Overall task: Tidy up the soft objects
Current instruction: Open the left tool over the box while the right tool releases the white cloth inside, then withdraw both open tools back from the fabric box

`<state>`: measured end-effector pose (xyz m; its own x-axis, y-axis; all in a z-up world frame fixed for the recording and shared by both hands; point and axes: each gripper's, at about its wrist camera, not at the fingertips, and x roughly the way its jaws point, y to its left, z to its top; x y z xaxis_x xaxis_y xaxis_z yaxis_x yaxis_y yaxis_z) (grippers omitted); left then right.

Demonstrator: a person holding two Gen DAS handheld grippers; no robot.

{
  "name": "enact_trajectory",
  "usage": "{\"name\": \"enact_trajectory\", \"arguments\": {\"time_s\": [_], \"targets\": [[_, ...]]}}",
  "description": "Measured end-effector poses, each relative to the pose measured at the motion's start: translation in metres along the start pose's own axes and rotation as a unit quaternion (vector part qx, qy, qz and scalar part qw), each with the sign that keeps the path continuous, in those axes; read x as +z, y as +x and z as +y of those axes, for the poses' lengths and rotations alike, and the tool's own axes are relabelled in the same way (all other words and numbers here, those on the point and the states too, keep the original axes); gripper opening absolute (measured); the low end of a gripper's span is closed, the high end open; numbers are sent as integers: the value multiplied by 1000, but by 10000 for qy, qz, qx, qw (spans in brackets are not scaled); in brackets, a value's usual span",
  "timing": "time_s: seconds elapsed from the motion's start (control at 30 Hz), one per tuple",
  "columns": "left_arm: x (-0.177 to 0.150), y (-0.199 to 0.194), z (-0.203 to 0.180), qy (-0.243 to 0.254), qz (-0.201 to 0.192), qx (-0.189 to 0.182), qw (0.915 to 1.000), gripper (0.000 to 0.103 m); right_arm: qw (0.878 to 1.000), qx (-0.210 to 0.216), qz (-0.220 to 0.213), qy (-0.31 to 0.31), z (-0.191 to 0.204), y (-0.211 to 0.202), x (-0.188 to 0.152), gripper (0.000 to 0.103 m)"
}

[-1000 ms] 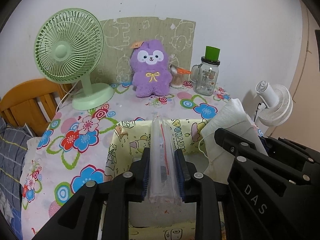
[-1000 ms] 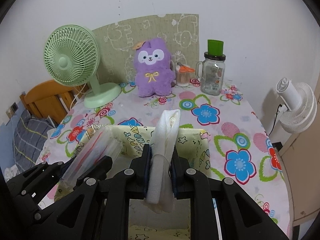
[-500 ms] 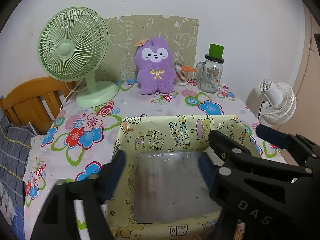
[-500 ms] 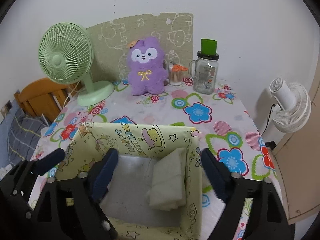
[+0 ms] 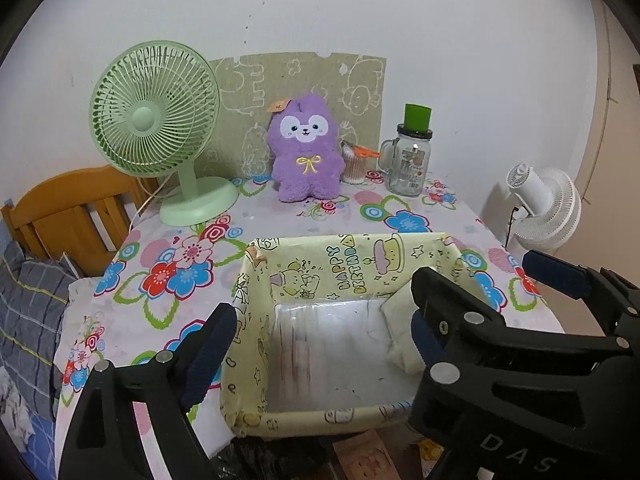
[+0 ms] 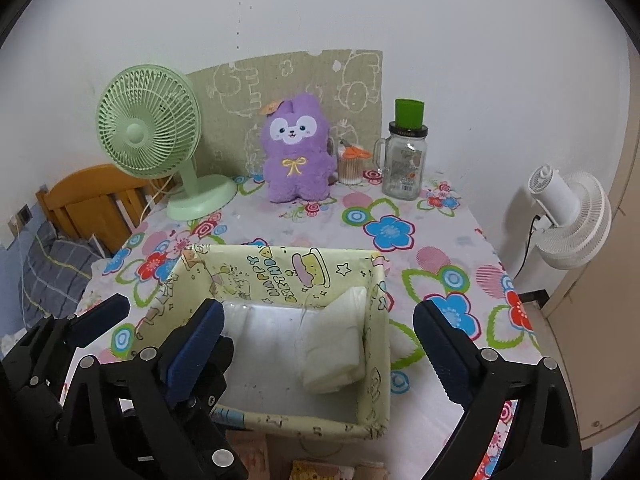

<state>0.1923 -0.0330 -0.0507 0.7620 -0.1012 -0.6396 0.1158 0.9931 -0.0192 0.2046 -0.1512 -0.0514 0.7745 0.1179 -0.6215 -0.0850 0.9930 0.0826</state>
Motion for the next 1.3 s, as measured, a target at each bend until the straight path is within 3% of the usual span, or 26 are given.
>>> {"name": "enact_trajectory", "arguments": {"time_s": [0.27,1.3], "targets": [[-4,-20,-4,-32,-80,-59,9999,92,9999,5,-110,2,2,-21,-7,102],[-27,-83,-12,-39,-514,13,9987,103,9986,57,-532,-11,9,-89,-34,102]]}}
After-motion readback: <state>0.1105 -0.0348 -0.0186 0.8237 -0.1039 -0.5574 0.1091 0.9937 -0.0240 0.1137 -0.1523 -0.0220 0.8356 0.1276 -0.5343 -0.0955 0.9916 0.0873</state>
